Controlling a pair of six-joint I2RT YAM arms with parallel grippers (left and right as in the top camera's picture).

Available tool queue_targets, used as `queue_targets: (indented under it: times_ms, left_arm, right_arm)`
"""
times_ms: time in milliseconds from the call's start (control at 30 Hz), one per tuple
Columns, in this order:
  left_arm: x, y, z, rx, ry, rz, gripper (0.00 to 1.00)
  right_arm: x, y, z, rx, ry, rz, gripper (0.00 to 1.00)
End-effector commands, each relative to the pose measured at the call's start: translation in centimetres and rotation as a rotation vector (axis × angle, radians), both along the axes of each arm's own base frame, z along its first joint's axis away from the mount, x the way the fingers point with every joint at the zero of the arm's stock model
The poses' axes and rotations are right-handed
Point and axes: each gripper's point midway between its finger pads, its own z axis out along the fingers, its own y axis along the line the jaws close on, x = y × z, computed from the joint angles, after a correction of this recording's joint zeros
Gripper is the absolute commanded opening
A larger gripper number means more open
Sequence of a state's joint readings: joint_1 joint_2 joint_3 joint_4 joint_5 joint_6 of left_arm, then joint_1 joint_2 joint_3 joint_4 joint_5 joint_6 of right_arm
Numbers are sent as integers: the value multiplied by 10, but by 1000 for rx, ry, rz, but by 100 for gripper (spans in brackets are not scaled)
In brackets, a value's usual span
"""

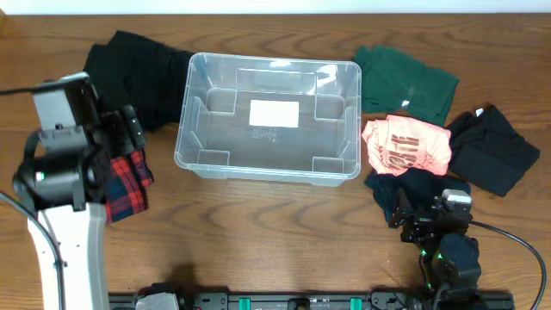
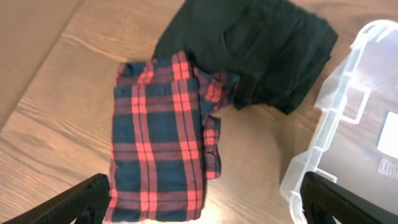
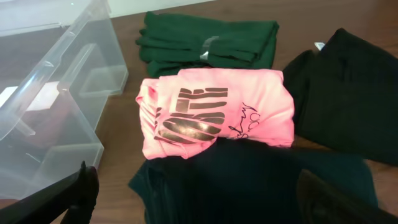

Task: Pack container
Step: 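Reach the left gripper to the plaid shirt and grasp it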

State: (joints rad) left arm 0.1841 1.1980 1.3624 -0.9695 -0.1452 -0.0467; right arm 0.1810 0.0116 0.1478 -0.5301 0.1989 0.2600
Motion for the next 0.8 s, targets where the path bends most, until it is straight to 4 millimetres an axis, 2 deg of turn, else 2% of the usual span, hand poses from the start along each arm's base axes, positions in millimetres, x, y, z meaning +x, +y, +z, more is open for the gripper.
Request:
queue_targets:
  times_ms: [0, 67, 200, 300, 400, 467, 600, 767]
  left_arm:
    - [0, 7, 2, -95, -20, -7, 98]
    - [-8, 26, -3, -157, -20, 53, 98]
    - [-39, 84, -20, -293, -19, 270, 98]
    - [-55, 120, -33, -414, -58, 382, 98]
    - [-68, 153, -54, -472, -55, 430, 98]
    - [-77, 170, -75, -521, -24, 471, 98]
    - [-61, 181, -107, -627, -39, 357, 98]
    - [-41, 181, -153, -734, -26, 201, 98]
  right_arm:
    - [0, 0, 0, 10, -4, -4, 99]
    - [0, 0, 0, 10, -4, -4, 99]
    - [0, 0, 0, 10, -4, -4, 99]
    - [0, 0, 0, 10, -4, -4, 99]
    - [0, 0, 0, 10, -4, -4, 99]
    - [0, 0, 0, 10, -4, -4, 99]
    - [0, 0, 0, 10, -4, -4, 99]
    - [0, 0, 0, 10, -4, -4, 99]
